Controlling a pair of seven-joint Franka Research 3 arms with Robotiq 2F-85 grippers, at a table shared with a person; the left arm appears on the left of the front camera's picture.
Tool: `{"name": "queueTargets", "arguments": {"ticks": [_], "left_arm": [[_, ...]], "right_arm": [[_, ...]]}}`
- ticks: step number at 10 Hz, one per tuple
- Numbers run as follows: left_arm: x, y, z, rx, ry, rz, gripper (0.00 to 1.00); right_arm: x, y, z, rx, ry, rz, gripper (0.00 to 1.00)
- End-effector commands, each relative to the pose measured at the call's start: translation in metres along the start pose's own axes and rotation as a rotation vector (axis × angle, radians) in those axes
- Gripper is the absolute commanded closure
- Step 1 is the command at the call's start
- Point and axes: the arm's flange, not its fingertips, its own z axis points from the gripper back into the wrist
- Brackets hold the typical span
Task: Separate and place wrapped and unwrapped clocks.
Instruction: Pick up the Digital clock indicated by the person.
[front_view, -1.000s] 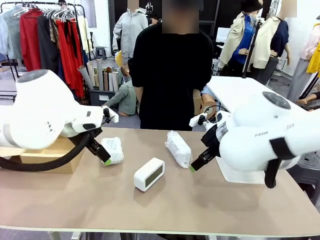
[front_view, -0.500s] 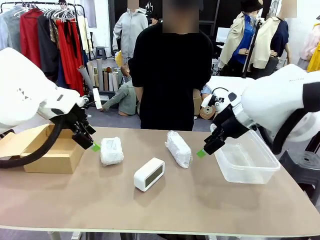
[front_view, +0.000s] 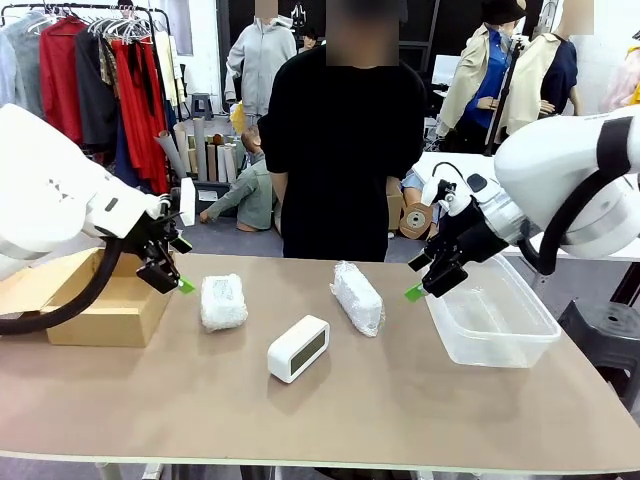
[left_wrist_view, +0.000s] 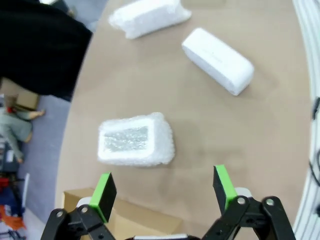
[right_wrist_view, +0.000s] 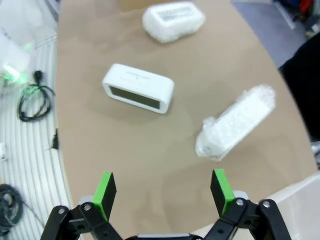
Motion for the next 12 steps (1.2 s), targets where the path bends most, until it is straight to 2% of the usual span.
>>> {"name": "queueTargets", "arguments": {"ticks": [1, 5, 8, 10, 12], "left_arm": [[0.002, -0.006, 0.003, -0.027, 0.002, -0.052, 0.00], [0.005, -0.004, -0.002, -0.017, 0.010, -0.025, 0.00], [0.003, 0.025, 0.013, -0.134, -0.117, -0.035, 0.00], [-0.006, 0.040, 0.021, -0.157, -0.216, -0.030, 0.00], [-0.013, 0.058, 0.033, -0.148, -0.286, -0.084, 0.00]], "right_arm": [[0.003, 0.007, 0.001, 0.023, 0.009, 0.004, 0.00], [0.002, 0.005, -0.002, 0.010, 0.028, 0.007, 0.00], [0.011, -0.015, 0.001, 0.059, -0.069, 0.152, 0.00], [0.015, -0.031, 0.014, 0.084, -0.144, 0.203, 0.00], [0.020, -0.042, 0.026, 0.092, -0.222, 0.223, 0.00]]}}
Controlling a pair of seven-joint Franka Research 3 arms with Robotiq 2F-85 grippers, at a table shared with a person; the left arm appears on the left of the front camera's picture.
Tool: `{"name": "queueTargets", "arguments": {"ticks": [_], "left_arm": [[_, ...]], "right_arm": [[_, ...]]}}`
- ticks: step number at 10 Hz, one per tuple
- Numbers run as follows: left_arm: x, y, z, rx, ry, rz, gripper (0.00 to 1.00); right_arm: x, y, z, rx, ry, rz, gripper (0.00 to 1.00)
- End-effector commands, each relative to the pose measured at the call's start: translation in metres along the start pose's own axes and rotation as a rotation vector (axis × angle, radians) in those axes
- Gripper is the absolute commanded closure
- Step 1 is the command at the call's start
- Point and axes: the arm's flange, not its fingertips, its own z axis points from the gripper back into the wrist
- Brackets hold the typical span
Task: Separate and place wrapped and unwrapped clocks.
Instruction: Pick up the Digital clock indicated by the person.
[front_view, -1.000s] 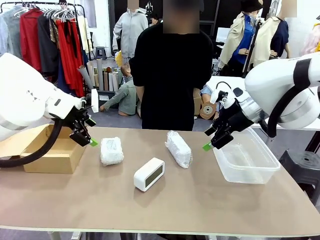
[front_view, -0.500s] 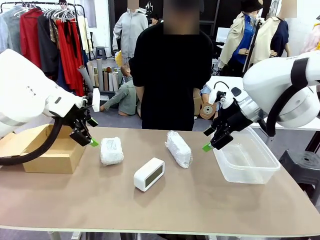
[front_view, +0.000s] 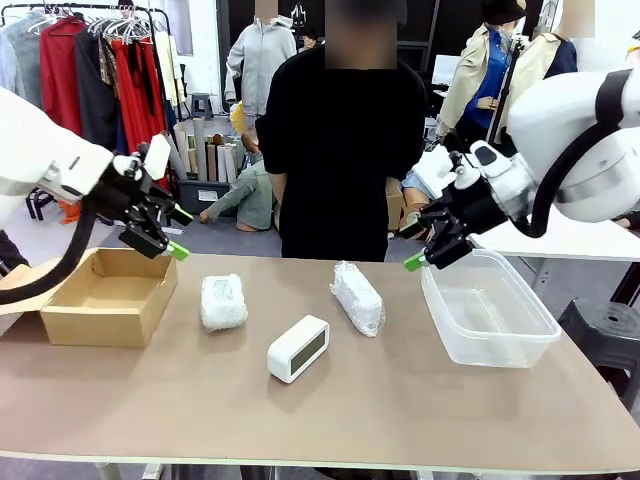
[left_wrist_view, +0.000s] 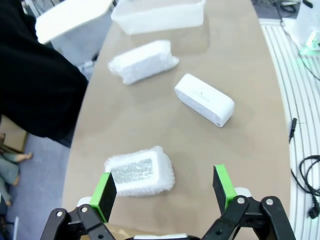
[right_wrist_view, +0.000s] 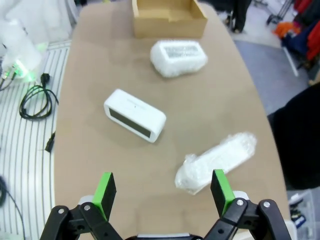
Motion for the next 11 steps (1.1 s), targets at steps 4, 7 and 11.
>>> {"name": "queueTargets", "arguments": {"ticks": [4, 7, 11], "left_arm": [[-0.012, 0.026, 0.032, 0.041, -0.124, -0.116, 0.00], [-0.015, 0.033, 0.055, 0.010, -0.164, 0.018, 0.00], [-0.018, 0.048, 0.058, -0.024, -0.154, 0.149, 0.00]], "right_arm": [[0.000, -0.029, 0.041, 0.037, -0.183, 0.000, 0.00], [-0.002, -0.036, 0.062, 0.058, -0.240, -0.007, 0.00], [-0.004, -0.037, 0.067, 0.061, -0.202, -0.001, 0.00]]}}
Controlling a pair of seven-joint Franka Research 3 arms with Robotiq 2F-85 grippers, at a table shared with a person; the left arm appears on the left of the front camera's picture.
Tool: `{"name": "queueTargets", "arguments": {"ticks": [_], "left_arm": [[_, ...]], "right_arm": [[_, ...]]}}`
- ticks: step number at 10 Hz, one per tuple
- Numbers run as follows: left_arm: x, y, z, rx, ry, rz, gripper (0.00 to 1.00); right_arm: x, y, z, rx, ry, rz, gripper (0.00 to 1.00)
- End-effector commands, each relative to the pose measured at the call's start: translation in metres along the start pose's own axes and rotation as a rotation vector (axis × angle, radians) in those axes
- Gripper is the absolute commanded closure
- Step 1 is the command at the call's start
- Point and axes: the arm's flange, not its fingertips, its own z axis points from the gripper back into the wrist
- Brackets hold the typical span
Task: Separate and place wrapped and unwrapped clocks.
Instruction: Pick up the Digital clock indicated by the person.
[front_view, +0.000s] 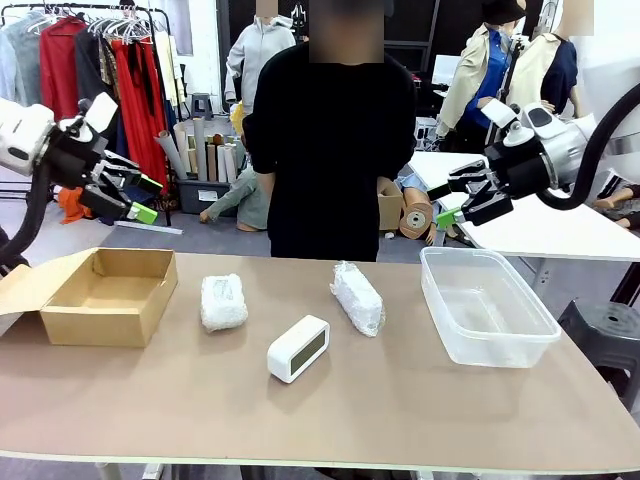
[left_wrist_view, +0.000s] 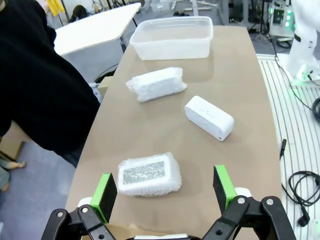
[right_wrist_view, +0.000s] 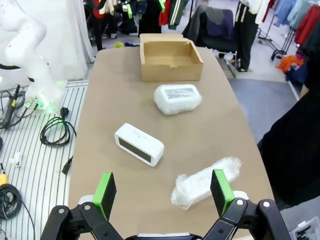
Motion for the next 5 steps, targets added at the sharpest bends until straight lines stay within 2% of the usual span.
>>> {"name": "queueTargets", "arguments": {"ticks": [1, 5], "left_arm": [[0.008, 0.012, -0.001, -0.009, 0.004, 0.055, 0.00], [0.008, 0.024, 0.001, -0.044, 0.048, 0.061, 0.00]], "right_arm": [[0.000, -0.004, -0.002, 0.000, 0.003, 0.032, 0.00], [0.000, -0.001, 0.001, 0.013, 0.025, 0.035, 0.00]]}}
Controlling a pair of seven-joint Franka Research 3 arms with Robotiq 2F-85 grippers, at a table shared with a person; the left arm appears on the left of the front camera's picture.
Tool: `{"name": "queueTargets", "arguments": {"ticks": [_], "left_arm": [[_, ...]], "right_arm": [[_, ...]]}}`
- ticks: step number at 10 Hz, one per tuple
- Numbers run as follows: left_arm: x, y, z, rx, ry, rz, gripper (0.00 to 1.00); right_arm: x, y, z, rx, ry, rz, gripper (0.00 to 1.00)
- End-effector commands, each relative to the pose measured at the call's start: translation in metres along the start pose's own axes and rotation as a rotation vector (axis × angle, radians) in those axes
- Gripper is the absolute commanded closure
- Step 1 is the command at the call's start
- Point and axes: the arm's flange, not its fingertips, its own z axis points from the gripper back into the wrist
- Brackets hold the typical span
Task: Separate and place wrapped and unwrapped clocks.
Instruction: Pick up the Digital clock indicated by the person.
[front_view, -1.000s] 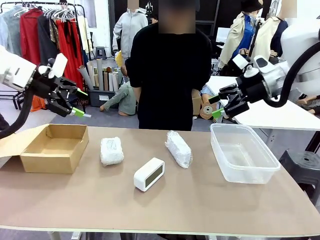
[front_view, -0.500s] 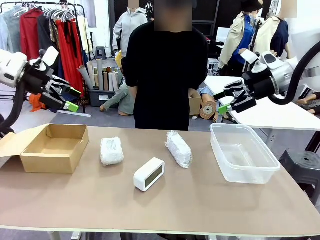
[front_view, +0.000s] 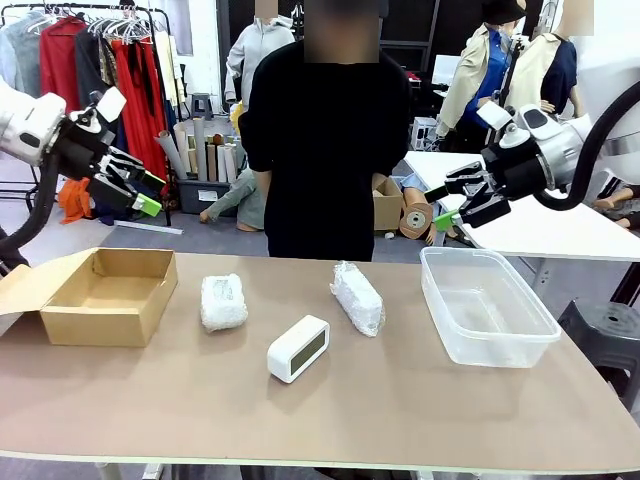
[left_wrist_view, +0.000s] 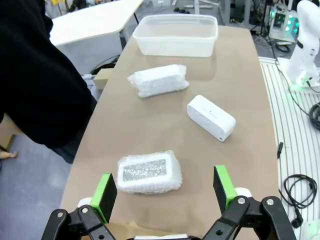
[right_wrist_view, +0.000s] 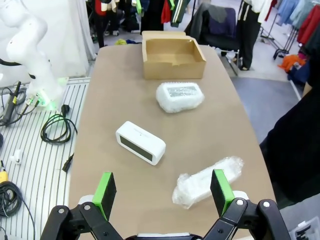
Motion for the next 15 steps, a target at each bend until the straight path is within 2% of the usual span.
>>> {"name": "queueTargets", "arguments": {"ticks": [1, 8, 9, 10, 15], "left_arm": [[0.002, 0.005, 0.004, -0.023, 0.026, 0.007, 0.00], [-0.002, 0.007, 0.002, -0.042, 0.052, -0.025, 0.00], [-0.003, 0.007, 0.002, -0.014, 0.072, -0.044, 0.00], [-0.003, 0.003, 0.000, -0.024, 0.036, -0.015, 0.00], [-0.003, 0.003, 0.000, -0.024, 0.036, -0.015, 0.00]], "right_arm": [[-0.002, -0.004, 0.006, 0.008, 0.016, 0.022, 0.00], [-0.007, -0.019, 0.010, 0.027, 0.003, -0.005, 0.00], [-0.008, -0.019, 0.010, -0.005, 0.011, -0.011, 0.00], [-0.010, -0.014, 0.009, 0.013, -0.004, -0.022, 0.00], [-0.010, -0.014, 0.009, 0.013, -0.004, -0.022, 0.00]]}}
